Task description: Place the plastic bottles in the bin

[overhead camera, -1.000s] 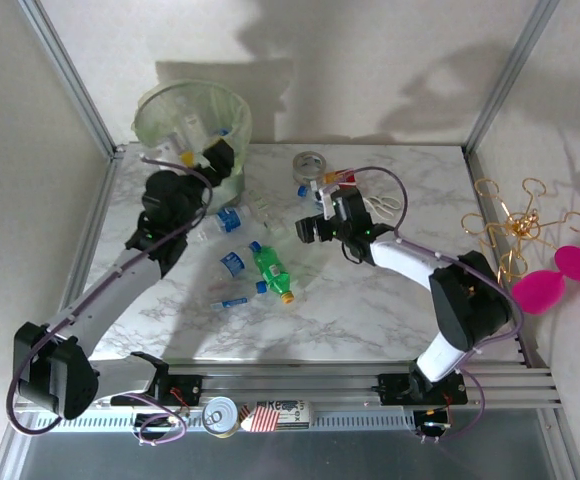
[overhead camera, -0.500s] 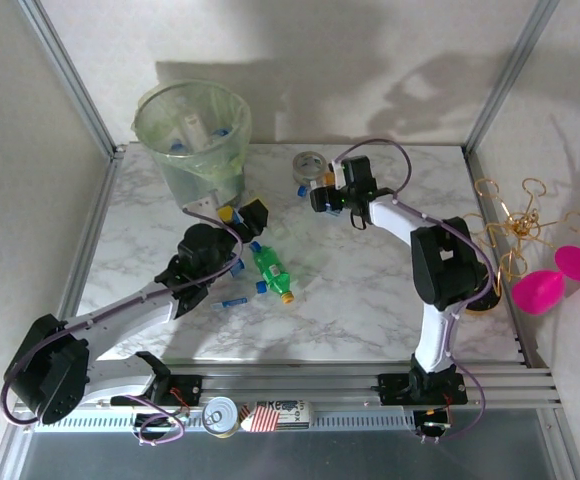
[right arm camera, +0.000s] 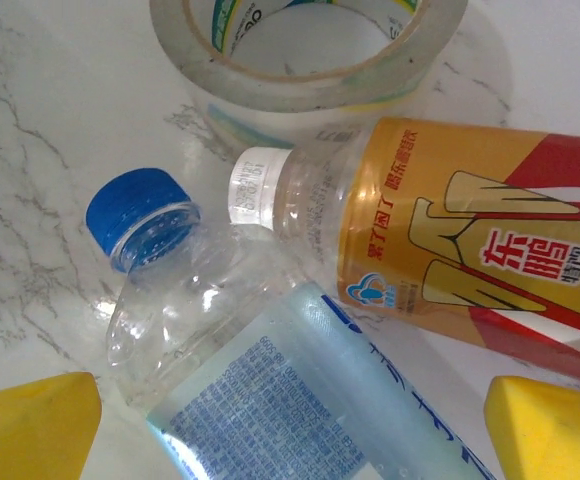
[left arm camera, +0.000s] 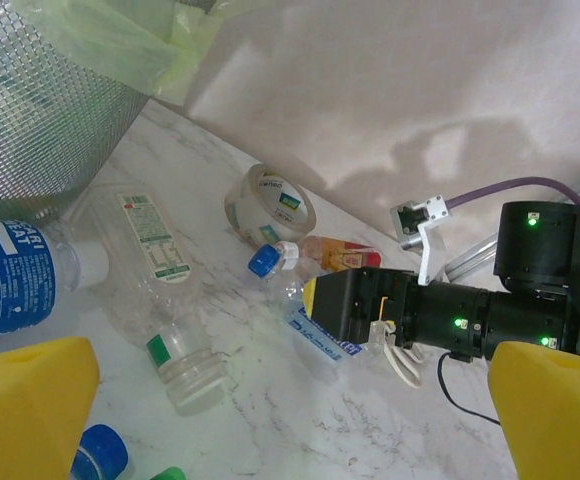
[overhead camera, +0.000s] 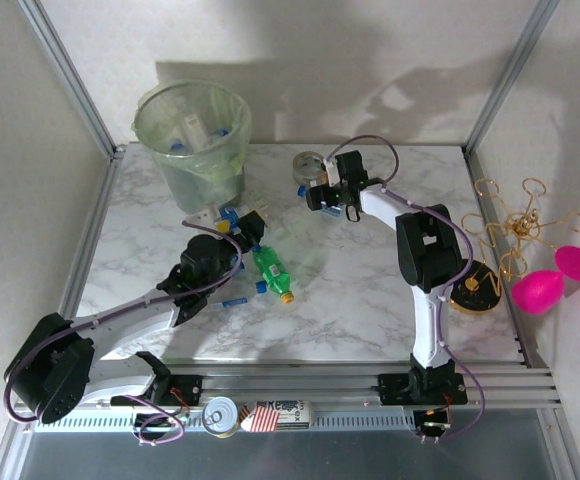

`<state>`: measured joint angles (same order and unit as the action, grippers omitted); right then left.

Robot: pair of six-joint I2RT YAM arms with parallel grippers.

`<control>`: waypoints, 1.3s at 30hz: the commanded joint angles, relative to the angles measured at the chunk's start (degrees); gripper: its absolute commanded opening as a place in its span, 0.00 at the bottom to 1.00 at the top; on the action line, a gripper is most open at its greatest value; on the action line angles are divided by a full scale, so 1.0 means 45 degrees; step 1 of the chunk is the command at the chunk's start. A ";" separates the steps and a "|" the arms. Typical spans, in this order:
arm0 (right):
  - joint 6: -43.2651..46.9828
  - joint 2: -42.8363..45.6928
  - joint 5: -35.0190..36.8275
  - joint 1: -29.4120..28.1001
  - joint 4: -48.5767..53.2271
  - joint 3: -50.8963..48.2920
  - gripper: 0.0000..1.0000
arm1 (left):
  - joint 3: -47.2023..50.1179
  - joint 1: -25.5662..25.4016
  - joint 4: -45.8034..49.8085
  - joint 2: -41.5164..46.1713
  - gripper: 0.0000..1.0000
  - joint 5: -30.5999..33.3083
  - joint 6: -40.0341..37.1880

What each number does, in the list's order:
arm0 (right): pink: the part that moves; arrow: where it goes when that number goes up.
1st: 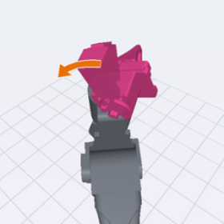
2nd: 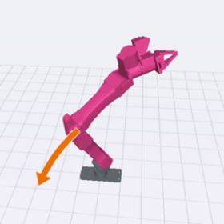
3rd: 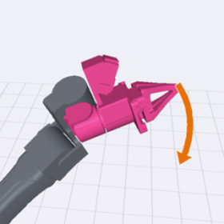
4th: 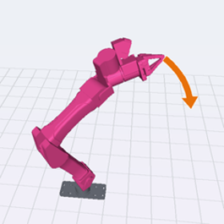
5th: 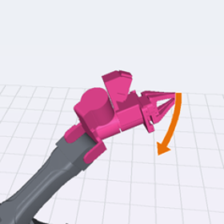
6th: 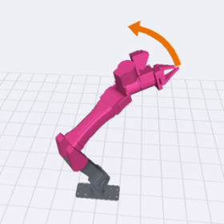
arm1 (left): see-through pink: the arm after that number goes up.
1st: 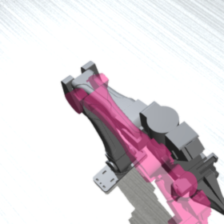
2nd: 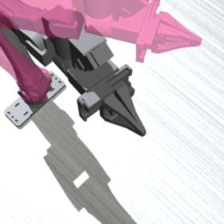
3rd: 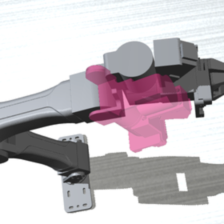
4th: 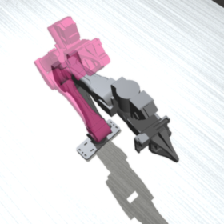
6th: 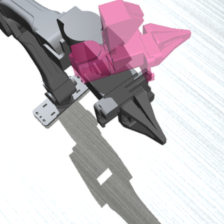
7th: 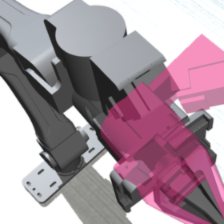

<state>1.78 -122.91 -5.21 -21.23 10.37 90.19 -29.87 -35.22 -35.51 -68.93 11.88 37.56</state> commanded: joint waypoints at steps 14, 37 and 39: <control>-0.0347 0.1122 -0.1158 -0.0344 0.0042 -0.2047 0.94 | 0.0038 -0.0102 -0.0786 -0.0423 1.00 0.0098 0.0392; -0.0223 0.2737 0.1628 -0.1897 0.1011 -0.3461 0.83 | 0.0023 -0.0122 -0.0664 -0.0205 1.00 0.0051 0.0813; -0.0182 0.2745 0.1865 -0.1903 0.1040 -0.3497 0.78 | 0.0024 -0.0122 -0.0689 -0.0229 0.99 0.0055 0.0833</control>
<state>1.45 -112.38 1.56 -29.30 12.71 75.40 -29.87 -35.22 -37.50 -70.46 12.01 40.62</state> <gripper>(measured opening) 0.795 0.995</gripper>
